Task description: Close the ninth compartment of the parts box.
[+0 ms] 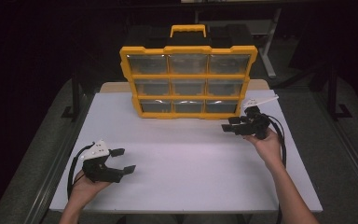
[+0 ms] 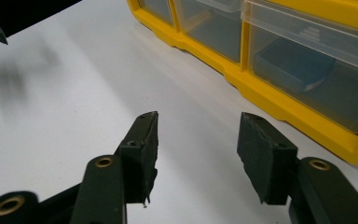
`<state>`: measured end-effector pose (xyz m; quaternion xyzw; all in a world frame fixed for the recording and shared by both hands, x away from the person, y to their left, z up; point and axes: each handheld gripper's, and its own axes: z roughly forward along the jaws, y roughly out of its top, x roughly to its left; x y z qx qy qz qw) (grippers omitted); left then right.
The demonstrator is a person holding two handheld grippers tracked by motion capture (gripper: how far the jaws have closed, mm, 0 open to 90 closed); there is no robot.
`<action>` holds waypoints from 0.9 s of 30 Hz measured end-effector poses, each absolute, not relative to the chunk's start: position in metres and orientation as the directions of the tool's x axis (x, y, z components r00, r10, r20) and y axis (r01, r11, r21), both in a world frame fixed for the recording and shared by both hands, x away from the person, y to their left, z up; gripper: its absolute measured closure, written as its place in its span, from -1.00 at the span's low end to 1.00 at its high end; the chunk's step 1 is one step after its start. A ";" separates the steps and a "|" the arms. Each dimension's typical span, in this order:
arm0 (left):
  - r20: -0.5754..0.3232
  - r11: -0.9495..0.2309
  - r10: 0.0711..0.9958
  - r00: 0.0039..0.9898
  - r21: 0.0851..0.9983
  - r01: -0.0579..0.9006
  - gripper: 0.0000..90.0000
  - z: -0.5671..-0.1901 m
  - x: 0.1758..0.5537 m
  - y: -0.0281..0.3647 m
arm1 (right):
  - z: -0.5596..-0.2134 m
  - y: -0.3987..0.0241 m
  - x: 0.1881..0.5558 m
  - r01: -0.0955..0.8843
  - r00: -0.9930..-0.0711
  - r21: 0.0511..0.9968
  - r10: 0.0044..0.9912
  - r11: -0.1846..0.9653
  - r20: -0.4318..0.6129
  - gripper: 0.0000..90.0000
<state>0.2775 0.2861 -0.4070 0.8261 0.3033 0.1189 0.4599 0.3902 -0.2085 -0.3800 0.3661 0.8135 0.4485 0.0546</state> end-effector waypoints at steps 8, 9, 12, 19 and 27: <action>-0.088 -0.390 0.612 0.786 0.831 0.396 -0.56 -0.409 0.278 0.287 | -0.381 -0.212 0.380 0.543 -0.729 0.773 0.640 0.327 0.241 -0.09; -0.086 -0.393 0.611 0.787 0.830 0.396 -0.56 -0.409 0.278 0.287 | -0.381 -0.212 0.378 0.542 -0.729 0.774 0.642 0.326 0.240 -0.10; -0.088 -0.395 0.613 0.785 0.827 0.401 -0.56 -0.410 0.278 0.287 | -0.382 -0.214 0.375 0.541 -0.732 0.775 0.638 0.328 0.240 -0.13; -0.091 -0.393 0.615 0.783 0.826 0.404 -0.56 -0.411 0.278 0.288 | -0.383 -0.218 0.368 0.538 -0.730 0.782 0.638 0.315 0.245 -0.17; -0.090 -0.394 0.615 0.783 0.825 0.404 -0.57 -0.412 0.278 0.289 | -0.384 -0.223 0.360 0.541 -0.727 0.782 0.640 0.310 0.249 -0.24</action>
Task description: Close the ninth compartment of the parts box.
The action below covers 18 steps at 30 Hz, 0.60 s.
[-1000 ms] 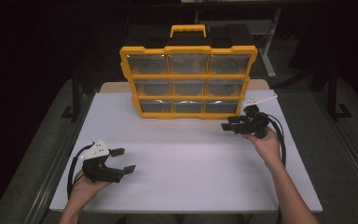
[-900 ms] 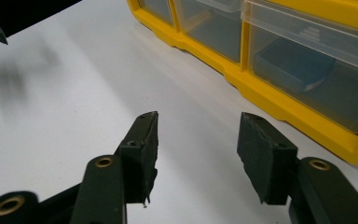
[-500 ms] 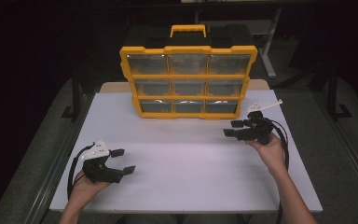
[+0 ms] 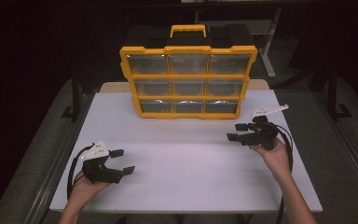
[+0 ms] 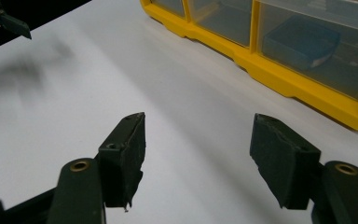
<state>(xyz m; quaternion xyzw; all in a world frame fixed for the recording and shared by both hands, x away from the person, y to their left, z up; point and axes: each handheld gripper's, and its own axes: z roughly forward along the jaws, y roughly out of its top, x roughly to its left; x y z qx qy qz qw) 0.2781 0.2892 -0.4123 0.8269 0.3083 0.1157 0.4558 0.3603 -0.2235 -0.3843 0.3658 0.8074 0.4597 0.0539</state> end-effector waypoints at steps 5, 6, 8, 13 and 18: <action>-0.089 -0.399 0.614 0.785 0.822 0.406 -0.57 -0.414 0.279 0.290 | -0.386 -0.227 0.355 0.537 -0.725 0.789 0.642 0.298 0.251 -0.30; -0.091 -0.399 0.614 0.784 0.822 0.407 -0.57 -0.414 0.279 0.290 | -0.387 -0.227 0.354 0.542 -0.721 0.787 0.644 0.296 0.255 -0.31; -0.092 -0.397 0.615 0.783 0.822 0.408 -0.57 -0.414 0.279 0.290 | -0.389 -0.229 0.352 0.540 -0.722 0.788 0.643 0.295 0.255 -0.32; -0.091 -0.401 0.614 0.784 0.820 0.409 -0.57 -0.416 0.279 0.289 | -0.391 -0.232 0.348 0.546 -0.717 0.787 0.647 0.288 0.260 -0.37; -0.094 -0.404 0.613 0.785 0.816 0.413 -0.57 -0.417 0.279 0.290 | -0.394 -0.234 0.344 0.544 -0.712 0.790 0.652 0.281 0.259 -0.43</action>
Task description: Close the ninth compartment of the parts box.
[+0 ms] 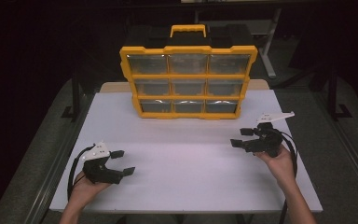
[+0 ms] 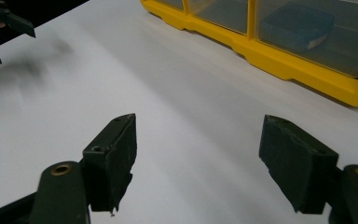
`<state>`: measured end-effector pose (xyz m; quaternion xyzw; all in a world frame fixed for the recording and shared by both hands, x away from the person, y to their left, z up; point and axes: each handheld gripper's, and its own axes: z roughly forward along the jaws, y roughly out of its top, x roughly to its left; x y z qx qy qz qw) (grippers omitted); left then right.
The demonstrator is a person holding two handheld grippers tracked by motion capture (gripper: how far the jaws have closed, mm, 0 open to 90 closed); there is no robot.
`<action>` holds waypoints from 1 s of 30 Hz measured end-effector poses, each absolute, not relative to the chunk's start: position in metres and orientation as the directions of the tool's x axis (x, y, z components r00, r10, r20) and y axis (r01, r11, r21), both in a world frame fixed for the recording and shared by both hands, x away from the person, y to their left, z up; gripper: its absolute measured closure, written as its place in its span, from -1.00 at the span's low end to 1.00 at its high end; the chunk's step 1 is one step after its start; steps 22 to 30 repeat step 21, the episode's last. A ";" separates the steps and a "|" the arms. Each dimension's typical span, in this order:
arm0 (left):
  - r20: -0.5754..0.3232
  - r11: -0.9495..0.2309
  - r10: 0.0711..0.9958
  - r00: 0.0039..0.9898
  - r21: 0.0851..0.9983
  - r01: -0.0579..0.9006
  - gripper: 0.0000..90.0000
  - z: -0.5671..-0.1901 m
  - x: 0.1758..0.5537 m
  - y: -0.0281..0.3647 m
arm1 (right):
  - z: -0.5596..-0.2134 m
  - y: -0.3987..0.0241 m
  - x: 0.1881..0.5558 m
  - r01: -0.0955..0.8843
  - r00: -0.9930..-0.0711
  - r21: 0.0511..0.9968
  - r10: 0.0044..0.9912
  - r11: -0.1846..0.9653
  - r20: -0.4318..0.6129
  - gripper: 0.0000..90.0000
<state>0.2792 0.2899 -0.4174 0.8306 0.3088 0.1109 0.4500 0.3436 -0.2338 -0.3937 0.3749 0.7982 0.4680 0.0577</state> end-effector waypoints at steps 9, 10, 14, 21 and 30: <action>-0.106 -0.402 0.612 0.784 0.812 0.424 -0.58 -0.421 0.280 0.291 | -0.399 -0.239 0.336 0.551 -0.705 0.787 0.659 0.277 0.262 -0.51; -0.107 -0.405 0.612 0.784 0.809 0.427 -0.58 -0.422 0.280 0.291 | -0.400 -0.240 0.336 0.550 -0.705 0.789 0.659 0.275 0.262 -0.52; -0.110 -0.404 0.612 0.784 0.808 0.429 -0.58 -0.423 0.281 0.290 | -0.404 -0.241 0.332 0.560 -0.698 0.782 0.664 0.274 0.267 -0.55; -0.108 -0.411 0.607 0.787 0.806 0.426 -0.58 -0.423 0.282 0.289 | -0.409 -0.243 0.325 0.561 -0.699 0.773 0.670 0.297 0.250 -0.60; -0.108 -0.411 0.607 0.787 0.806 0.426 -0.58 -0.423 0.282 0.289 | -0.409 -0.243 0.325 0.561 -0.699 0.773 0.670 0.297 0.250 -0.60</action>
